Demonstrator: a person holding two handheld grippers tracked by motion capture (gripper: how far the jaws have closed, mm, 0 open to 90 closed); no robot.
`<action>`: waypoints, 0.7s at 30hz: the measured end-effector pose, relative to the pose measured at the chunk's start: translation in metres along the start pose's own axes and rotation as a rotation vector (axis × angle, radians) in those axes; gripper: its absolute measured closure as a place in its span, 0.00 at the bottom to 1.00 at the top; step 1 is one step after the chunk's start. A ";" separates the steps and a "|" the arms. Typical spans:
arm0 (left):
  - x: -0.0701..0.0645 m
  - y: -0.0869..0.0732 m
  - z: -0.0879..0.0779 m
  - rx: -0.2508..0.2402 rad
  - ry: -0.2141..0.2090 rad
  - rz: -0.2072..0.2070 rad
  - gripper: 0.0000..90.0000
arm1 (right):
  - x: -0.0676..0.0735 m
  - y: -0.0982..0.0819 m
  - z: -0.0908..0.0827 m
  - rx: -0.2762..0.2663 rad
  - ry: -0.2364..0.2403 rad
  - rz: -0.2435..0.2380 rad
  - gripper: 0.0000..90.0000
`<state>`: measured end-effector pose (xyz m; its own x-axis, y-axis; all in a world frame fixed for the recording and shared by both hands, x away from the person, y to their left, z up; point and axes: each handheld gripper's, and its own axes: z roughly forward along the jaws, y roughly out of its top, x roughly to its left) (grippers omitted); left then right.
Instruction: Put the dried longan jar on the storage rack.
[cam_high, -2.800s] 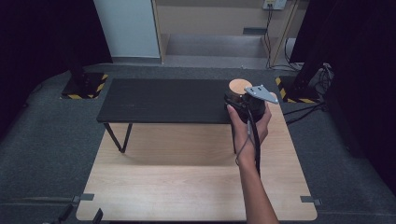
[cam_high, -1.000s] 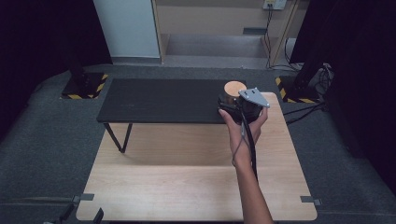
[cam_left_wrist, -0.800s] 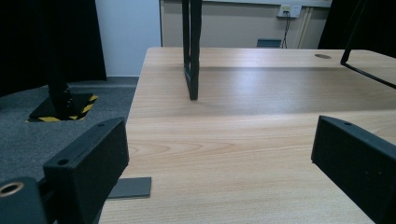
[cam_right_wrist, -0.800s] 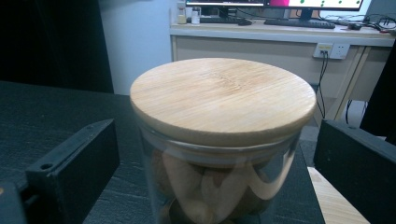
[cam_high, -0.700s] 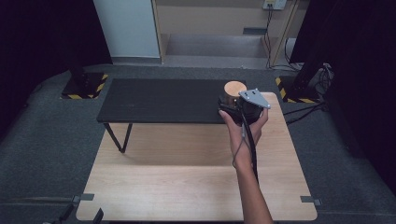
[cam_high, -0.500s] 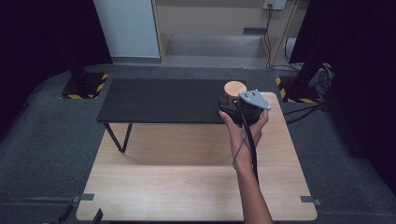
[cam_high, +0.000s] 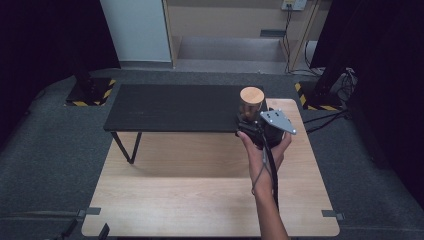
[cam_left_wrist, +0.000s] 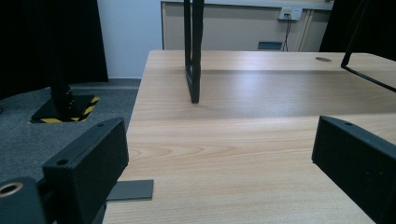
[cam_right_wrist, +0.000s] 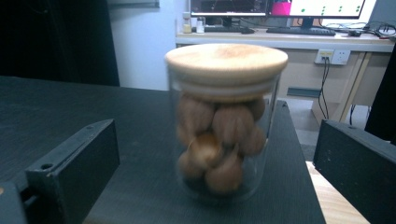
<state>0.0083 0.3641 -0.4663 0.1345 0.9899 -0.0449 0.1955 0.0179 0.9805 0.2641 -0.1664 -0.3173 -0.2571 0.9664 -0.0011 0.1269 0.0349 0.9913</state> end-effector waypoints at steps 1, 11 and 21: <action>0.000 0.001 0.001 0.001 -0.001 0.002 0.03 | 0.000 0.000 0.000 0.000 0.000 0.000 0.01; -0.003 0.004 0.013 0.008 -0.020 0.010 0.03 | 0.005 -0.052 -0.057 -0.042 0.043 0.020 0.01; -0.003 0.010 0.028 0.005 -0.023 0.011 0.03 | 0.008 -0.102 -0.108 -0.027 0.031 0.060 0.01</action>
<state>0.0368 0.3570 -0.4615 0.1588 0.9866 -0.0385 0.1983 0.0063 0.9801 0.1451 -0.1895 -0.4037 -0.2795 0.9582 0.0616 0.1173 -0.0296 0.9927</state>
